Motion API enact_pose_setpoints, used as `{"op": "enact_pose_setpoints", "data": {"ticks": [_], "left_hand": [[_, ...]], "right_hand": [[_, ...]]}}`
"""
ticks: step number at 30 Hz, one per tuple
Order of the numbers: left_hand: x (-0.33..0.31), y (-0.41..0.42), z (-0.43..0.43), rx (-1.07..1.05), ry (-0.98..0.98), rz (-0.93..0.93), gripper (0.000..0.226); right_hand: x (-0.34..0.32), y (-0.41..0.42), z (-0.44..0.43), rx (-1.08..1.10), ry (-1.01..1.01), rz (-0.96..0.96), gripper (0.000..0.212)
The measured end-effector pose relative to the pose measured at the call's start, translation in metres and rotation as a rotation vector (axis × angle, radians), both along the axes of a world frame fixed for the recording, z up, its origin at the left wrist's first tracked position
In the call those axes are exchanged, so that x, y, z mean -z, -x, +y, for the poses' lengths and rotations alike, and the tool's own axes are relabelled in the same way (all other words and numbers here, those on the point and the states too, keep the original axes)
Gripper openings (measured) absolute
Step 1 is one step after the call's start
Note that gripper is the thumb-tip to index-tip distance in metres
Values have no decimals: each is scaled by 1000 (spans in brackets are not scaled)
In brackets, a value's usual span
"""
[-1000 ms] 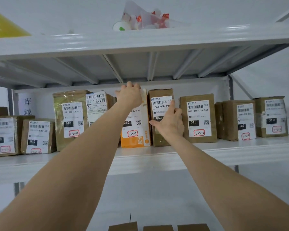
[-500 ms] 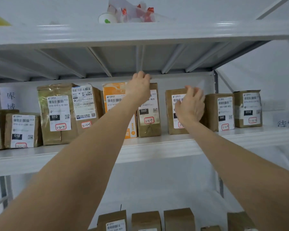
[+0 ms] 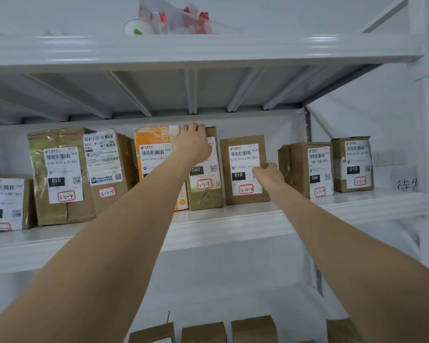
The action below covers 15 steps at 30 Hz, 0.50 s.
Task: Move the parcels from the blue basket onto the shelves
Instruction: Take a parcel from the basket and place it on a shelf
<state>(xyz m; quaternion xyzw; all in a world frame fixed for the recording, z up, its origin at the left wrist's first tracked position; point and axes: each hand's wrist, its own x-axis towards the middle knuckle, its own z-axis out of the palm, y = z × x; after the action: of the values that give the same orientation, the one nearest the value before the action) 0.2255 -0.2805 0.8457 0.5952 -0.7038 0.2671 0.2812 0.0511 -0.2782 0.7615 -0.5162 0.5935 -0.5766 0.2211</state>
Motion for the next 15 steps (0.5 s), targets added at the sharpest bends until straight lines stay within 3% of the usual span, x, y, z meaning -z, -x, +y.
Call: {"op": "enact_pose_setpoints", "data": {"ticks": [7,9,11,15], "left_hand": [[-1,1,1,-6,80,11,55],[1,6,4,8,168,3,52],[4,17,7,54,273,-11,51],[10,55,16,128,301,-25,52]], "right_hand": [[4,-12,-12,29,-5,67,57],[3,-12,-6,180,47,211,67],[3,-13,2,324,165,380,63],[5,-2,16,314,333,573,47]]}}
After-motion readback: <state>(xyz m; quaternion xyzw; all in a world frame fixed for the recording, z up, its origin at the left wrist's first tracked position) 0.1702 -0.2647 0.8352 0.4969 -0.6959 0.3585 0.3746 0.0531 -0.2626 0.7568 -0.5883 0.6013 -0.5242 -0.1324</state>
